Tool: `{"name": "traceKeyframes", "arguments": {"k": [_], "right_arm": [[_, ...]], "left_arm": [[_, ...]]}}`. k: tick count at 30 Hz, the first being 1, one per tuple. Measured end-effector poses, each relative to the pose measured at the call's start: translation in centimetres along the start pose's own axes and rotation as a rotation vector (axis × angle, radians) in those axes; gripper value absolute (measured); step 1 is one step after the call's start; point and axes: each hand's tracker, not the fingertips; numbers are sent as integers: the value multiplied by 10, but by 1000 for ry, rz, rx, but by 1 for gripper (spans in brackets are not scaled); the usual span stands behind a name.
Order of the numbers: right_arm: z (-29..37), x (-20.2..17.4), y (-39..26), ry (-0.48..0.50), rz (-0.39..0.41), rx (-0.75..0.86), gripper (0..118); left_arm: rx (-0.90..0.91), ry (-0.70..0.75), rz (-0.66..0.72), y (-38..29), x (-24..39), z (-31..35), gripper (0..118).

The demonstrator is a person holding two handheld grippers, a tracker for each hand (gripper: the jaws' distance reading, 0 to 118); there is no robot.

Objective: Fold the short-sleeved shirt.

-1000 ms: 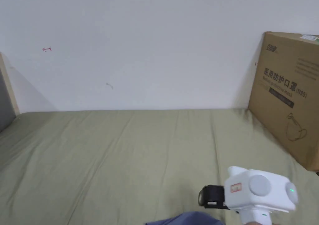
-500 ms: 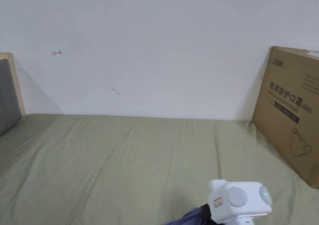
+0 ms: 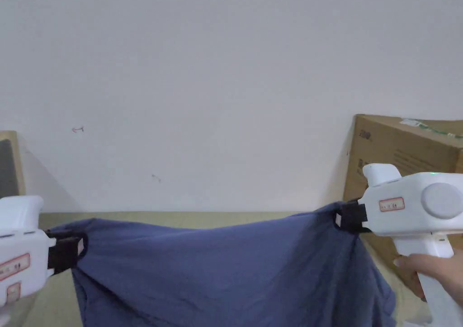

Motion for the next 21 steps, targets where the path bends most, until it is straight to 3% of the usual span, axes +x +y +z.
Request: {"name": "traceKeyframes", "arguments": {"k": [9, 14, 21], "right_arm": [[1, -16, 80, -104, 62, 108, 3], [-32, -23, 122, -154, 107, 161, 3], [-91, -44, 163, -268, 197, 231, 3]], "left_arm": [[60, 13, 0, 93, 6, -32, 6], [106, 65, 50, 128, 0, -68, 6], [225, 180, -5, 158, -3, -118, 6]]}}
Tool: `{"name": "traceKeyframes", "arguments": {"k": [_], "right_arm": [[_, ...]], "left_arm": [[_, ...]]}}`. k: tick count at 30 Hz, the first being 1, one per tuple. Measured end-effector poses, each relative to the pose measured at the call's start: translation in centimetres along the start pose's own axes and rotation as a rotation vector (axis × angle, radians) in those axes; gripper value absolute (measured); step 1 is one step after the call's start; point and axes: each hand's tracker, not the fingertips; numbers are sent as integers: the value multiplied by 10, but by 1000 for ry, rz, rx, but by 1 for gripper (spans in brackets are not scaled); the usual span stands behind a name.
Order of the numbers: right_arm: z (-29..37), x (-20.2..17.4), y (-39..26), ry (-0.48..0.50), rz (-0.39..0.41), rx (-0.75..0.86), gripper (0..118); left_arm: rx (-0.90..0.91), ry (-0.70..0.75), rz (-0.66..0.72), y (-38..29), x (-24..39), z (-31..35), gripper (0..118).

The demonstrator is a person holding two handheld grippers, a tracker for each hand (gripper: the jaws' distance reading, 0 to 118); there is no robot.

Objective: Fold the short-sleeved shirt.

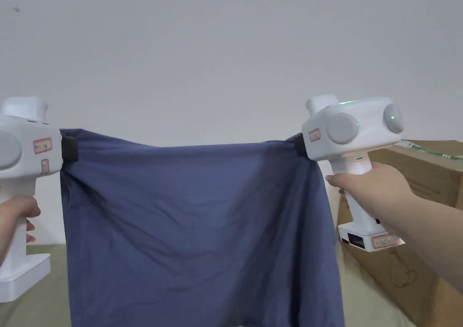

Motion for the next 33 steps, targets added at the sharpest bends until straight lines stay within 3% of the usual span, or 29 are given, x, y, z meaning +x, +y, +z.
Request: {"name": "traceKeyframes", "arguments": {"k": [5, 9, 14, 20, 22, 24, 27, 33], "right_arm": [[-36, -17, -14, -25, 45, 18, 3], [-61, -41, -82, -14, 81, -66, 3], [-86, -74, -252, 100, 65, -368, 3], [-25, -104, -434, 207, -29, -708, 3], [9, -105, -459, 229, -65, -724, 3], [47, -106, -467, 286, -48, -725, 3], [92, -100, -472, 291, -53, -713, 3], [143, -93, -467, 305, -217, -790, 3]], "left_arm": [[54, 41, -2, -17, 0, -12, 6], [-26, 43, 4, -81, -6, -10, 6], [-395, 40, 102, -235, -25, 1, 6], [-800, 6, 182, -390, -48, 56, 6], [-838, 2, 209, -404, -54, 84, 6], [-848, 5, 248, -403, -61, 115, 6], [-836, 39, 287, -392, -70, 155, 6], [-827, 47, 301, -370, -74, 207, 6]]}}
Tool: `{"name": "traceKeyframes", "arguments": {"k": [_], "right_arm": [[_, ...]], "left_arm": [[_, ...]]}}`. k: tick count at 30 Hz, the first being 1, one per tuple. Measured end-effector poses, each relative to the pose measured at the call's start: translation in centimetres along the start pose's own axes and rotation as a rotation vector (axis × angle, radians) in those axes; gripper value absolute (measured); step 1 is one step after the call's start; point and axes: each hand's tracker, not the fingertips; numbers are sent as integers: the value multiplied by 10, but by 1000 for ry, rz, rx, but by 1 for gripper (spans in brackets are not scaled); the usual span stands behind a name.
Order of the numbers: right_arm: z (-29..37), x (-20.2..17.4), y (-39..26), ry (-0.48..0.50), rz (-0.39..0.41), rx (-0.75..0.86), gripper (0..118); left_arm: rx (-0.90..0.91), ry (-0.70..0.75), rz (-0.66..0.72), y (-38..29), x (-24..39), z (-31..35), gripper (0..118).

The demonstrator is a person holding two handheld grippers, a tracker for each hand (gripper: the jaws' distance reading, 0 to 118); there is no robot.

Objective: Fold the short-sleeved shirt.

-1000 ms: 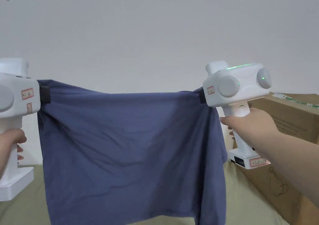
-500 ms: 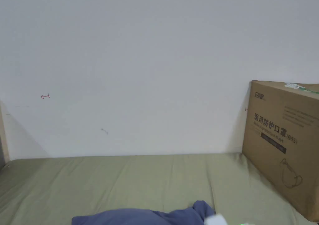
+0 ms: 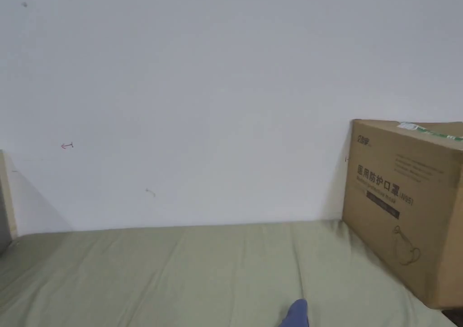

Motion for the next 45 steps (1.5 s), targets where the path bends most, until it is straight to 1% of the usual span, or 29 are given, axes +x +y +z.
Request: {"name": "traceKeyframes", "arguments": {"k": [2, 4, 7, 9, 10, 11, 12, 13, 16, 18, 21, 23, 24, 25, 26, 27, 28, 29, 30, 31, 32, 34, 36, 39, 40, 42, 43, 44, 45], "right_arm": [[4, -1, -5, -20, -42, -14, 4], [4, -2, -6, -22, -40, -22, 4], [5, -4, -5, -28, -33, -21, 4], [13, -6, -3, -27, -53, 2, 7], [20, -6, -1, -11, -74, 24, 18], [26, -7, 2, 2, -87, 35, 46], [32, -7, 5, 7, -96, 45, 67], [40, -8, 8, 3, -101, 59, 80], [69, -10, 22, -53, -94, 179, 82], [95, -15, 31, -80, -91, 325, 82], [130, -23, 43, -27, -77, 604, 82], [145, -28, 50, -16, -52, 771, 80], [150, -32, 54, -31, -34, 843, 71], [152, -36, 60, -64, -16, 903, 47], [154, -40, 67, -95, 1, 943, 8], [151, -43, 77, -129, 10, 953, 3], [150, -44, 85, -149, -2, 956, 3], [150, -42, 91, -112, -21, 961, 3], [151, -38, 97, -34, -42, 958, 3], [148, -34, 105, -6, -55, 951, 3], [146, -33, 110, -34, -53, 953, 3], [137, -29, 119, -60, -46, 944, 3], [124, -19, 131, -78, -29, 884, 3], [103, -6, 143, -59, -63, 800, 3], [97, -3, 146, -44, -78, 792, 3], [87, 2, 149, -18, -89, 793, 3], [81, 4, 150, -10, -88, 787, 3], [74, 5, 152, -7, -87, 779, 3], [68, 5, 154, -6, -85, 765, 3]], "left_arm": [[-22, 0, -36, -3, 5, 2, 6], [-41, 6, -73, -4, 9, -4, 6], [-19, -22, -50, -7, 14, -7, 6], [14, -61, -13, -7, 17, -4, 7], [27, -67, 3, -8, 18, -1, 15], [45, -82, 11, -8, 20, 3, 43], [51, -89, 6, -6, 23, 7, 72], [63, -94, -3, -4, 27, 12, 90], [183, -131, -45, 8, 44, 33, 94], [284, -172, -74, 18, 59, 49, 95], [467, -216, -125, 31, 84, 65, 94], [569, -250, -142, 42, 99, 69, 92], [607, -278, -148, 49, 106, 69, 86], [630, -299, -147, 55, 112, 69, 70], [651, -314, -149, 61, 119, 67, 21], [644, -300, -153, 68, 127, 65, 0], [648, -254, -162, 75, 137, 62, 0], [672, -181, -170, 77, 144, 60, 0], [659, -217, -182, 84, 146, 58, 0], [632, -275, -208, 93, 145, 55, 0], [618, -281, -224, 102, 145, 53, 0], [583, -203, -255, 126, 143, 41, 0], [439, -152, -294, 166, 134, 13, 0], [24, -158, -291, 228, 113, -60, 0], [-38, -155, -295, 238, 106, -86, 0], [-98, -61, -322, 249, 96, -133, 3], [-89, 2, -353, 254, 90, -156, 22], [-67, 46, -372, 255, 84, -174, 64], [-59, 60, -370, 258, 78, -193, 74]]}}
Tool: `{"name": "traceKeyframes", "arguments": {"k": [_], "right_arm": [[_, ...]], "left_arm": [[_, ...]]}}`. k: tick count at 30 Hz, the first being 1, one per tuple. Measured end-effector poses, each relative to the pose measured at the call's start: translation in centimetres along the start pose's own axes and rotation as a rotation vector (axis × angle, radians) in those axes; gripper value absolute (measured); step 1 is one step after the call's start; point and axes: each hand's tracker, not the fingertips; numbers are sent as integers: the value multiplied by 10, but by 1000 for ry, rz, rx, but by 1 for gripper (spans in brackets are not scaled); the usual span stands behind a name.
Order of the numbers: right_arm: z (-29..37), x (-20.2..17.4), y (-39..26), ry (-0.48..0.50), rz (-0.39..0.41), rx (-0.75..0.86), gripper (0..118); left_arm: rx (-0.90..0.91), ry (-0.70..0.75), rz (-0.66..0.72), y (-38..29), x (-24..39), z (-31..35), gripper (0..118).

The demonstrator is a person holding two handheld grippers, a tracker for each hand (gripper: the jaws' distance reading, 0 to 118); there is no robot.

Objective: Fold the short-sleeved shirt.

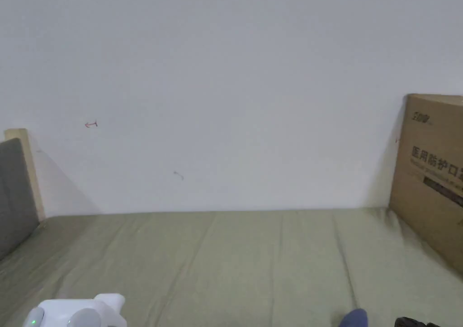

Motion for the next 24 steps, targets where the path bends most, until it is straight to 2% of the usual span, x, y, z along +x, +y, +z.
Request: {"name": "traceKeyframes", "arguments": {"k": [1, 3, 6, 8, 9, 10, 11, 12, 14, 15, 16, 17, 19, 20, 22, 23, 24], "right_arm": [[-7, 1, -4, -3, 2, -24, 3], [-18, 1, -12, -1, 1, -68, 3], [-33, 5, -22, 10, -6, -119, 3], [-42, 9, -28, 10, -3, -127, 3], [-46, 13, -30, 8, -5, -132, 3], [-51, 17, -32, -6, -20, -146, 3], [-57, 22, -33, -21, -39, -158, 3], [-62, 29, -35, -31, -56, -170, 3], [-75, 43, -36, -55, -82, -210, 3], [-81, 49, -35, -50, -100, -233, 3], [-88, 56, -34, -36, -120, -255, 3], [-95, 63, -32, 4, -144, -267, 3], [-110, 70, -29, 24, -131, -296, 3], [-119, 68, -28, -16, -97, -317, 3], [-143, 69, -29, -27, -59, -373, 3], [-161, 70, -30, -24, -53, -428, 7], [-178, 71, -32, -27, -63, -478, 26]], "left_arm": [[-12, -4, 25, -1, -6, -20, 77], [-44, 7, 73, 0, -19, -55, 94], [-45, -10, 87, -7, -30, -91, 94], [-93, -88, 79, -19, -26, -111, 87], [-82, -32, 35, -28, -16, -111, 82], [24, 48, -52, -35, -2, -99, 65], [80, 34, -85, -39, 6, -88, 22], [81, 17, -96, -41, 11, -82, 3], [97, 71, -125, -54, 20, -65, 3], [109, 23, -123, -58, 19, -58, 3], [116, 14, -125, -62, 16, -49, 3], [142, 83, -146, -65, 13, -39, 3], [195, 200, -155, -72, 1, -23, 3], [217, 240, -141, -75, -7, -16, 3], [195, 243, -27, -77, -26, -12, 3], [177, 224, 45, -79, -36, -12, 3], [165, 210, 102, -82, -43, -12, 3]]}}
